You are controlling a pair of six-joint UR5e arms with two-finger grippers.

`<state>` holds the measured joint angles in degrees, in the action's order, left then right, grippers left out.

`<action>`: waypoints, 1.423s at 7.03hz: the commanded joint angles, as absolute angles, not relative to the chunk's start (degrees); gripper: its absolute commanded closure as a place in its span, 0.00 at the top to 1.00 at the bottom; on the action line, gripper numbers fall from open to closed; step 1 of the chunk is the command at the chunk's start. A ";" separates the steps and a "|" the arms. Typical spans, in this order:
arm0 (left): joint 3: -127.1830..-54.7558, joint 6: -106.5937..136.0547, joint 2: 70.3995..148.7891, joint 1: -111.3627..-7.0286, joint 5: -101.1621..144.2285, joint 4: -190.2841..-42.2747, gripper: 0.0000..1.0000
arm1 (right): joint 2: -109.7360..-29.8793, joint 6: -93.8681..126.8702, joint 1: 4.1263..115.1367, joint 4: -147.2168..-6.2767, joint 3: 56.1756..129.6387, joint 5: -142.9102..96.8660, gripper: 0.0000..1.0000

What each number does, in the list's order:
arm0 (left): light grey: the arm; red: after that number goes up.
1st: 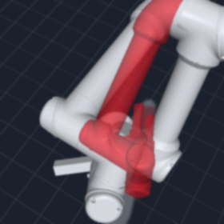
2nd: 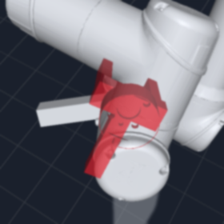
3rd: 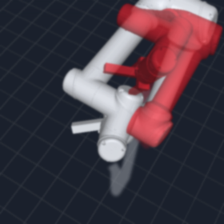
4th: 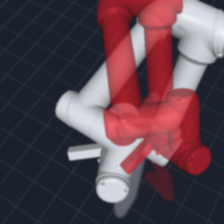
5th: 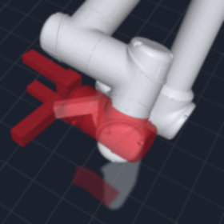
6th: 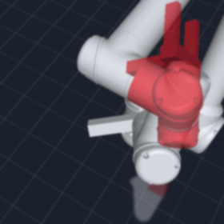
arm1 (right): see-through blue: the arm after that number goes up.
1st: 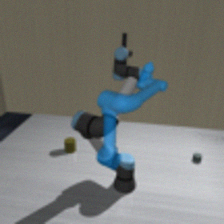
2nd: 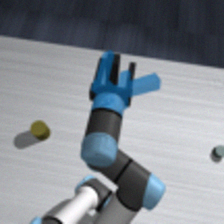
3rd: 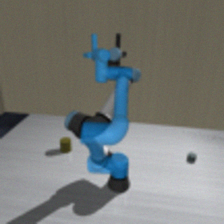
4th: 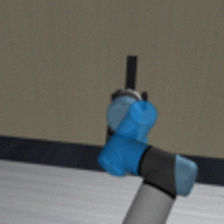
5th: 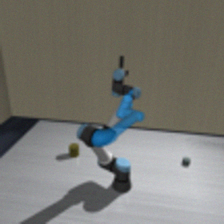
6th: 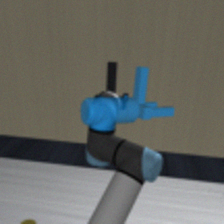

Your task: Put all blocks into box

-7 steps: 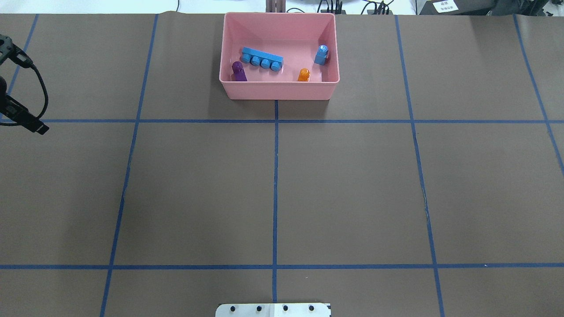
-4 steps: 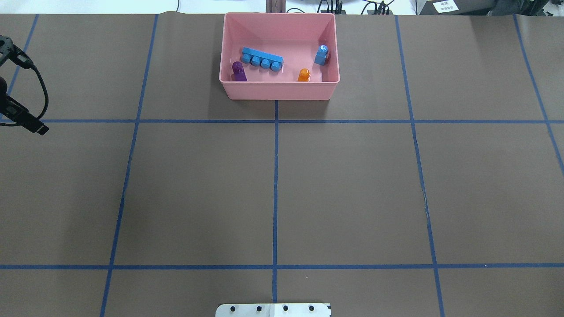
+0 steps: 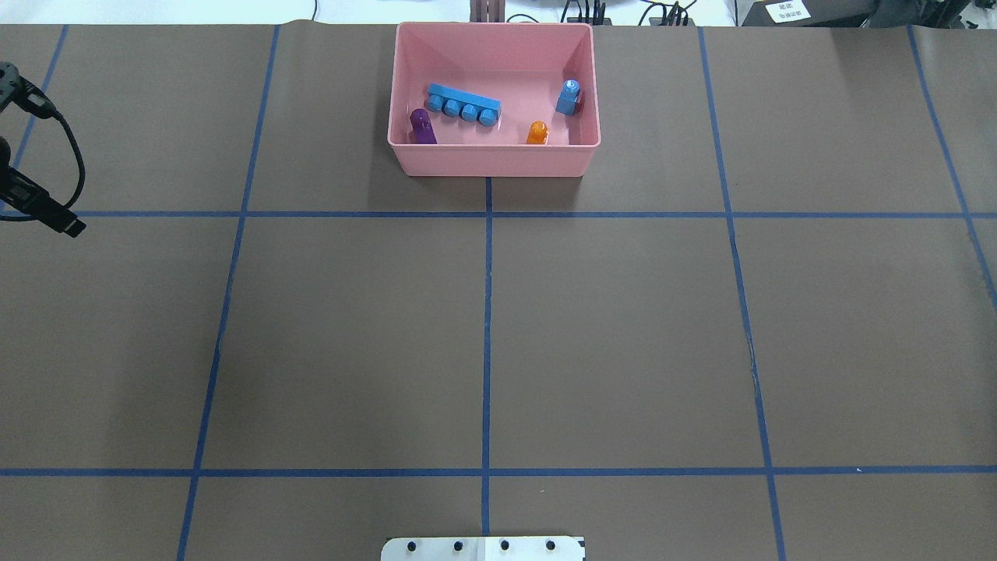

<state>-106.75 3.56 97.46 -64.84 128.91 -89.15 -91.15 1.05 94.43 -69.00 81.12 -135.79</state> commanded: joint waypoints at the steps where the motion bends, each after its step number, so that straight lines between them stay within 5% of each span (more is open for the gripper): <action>1: -106.79 12.38 94.76 -66.61 128.50 -89.82 1.00 | -80.02 1.84 92.13 -79.60 81.04 -135.70 0.00; 6: -96.79 -12.43 90.72 -88.02 129.02 -89.38 1.00 | -63.13 14.47 83.08 -89.38 80.95 -135.97 0.00; 10: -96.15 -14.33 89.12 -93.16 133.50 -88.86 1.00 | -48.48 34.48 70.79 -89.39 77.36 -133.61 0.00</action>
<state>-96.24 -14.43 89.24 -92.78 132.49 -88.91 -53.77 27.49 74.85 -89.45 79.00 -135.16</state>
